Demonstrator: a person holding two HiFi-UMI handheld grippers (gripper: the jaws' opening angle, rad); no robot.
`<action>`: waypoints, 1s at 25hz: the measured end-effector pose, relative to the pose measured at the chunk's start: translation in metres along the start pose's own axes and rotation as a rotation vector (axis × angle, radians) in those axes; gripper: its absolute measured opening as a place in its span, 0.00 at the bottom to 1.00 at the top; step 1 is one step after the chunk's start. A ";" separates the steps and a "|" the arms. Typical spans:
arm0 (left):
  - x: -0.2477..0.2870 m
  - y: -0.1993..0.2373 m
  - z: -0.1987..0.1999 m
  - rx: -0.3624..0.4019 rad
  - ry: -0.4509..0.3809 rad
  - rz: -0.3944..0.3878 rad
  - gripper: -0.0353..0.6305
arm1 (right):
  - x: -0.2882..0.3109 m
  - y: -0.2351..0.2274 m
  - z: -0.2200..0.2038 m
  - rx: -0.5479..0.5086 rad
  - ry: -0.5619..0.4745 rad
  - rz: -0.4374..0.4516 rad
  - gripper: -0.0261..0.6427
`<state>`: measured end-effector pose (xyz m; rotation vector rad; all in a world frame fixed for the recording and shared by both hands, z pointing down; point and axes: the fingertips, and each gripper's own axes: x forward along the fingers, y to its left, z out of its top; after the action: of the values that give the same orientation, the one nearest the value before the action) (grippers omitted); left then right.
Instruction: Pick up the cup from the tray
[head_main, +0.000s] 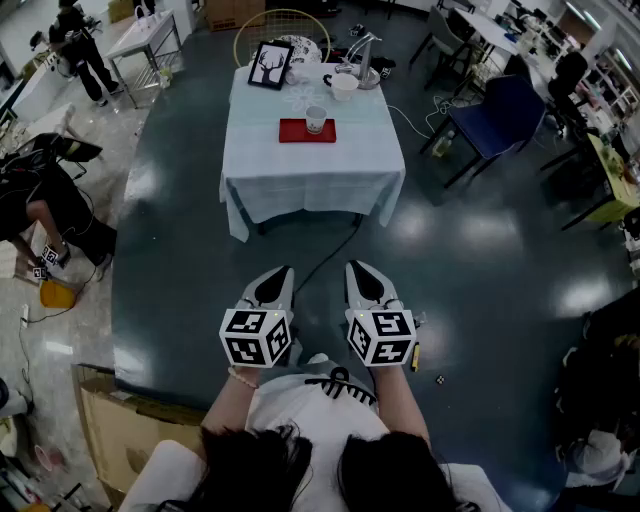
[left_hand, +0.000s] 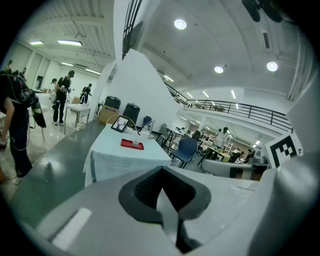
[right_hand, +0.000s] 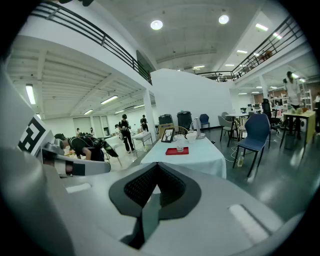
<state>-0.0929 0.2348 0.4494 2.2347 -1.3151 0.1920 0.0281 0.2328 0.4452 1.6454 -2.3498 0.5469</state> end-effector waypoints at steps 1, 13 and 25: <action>0.002 0.000 -0.001 0.005 0.002 0.005 0.06 | 0.001 -0.002 -0.001 -0.003 0.004 -0.002 0.07; 0.023 0.027 0.005 -0.002 0.018 0.035 0.06 | 0.032 -0.006 0.006 0.002 0.005 0.007 0.07; 0.062 0.064 0.034 0.030 0.034 0.011 0.06 | 0.078 -0.018 0.030 0.078 -0.030 0.006 0.37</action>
<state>-0.1202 0.1453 0.4677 2.2399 -1.3147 0.2546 0.0190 0.1482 0.4508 1.6907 -2.3840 0.6266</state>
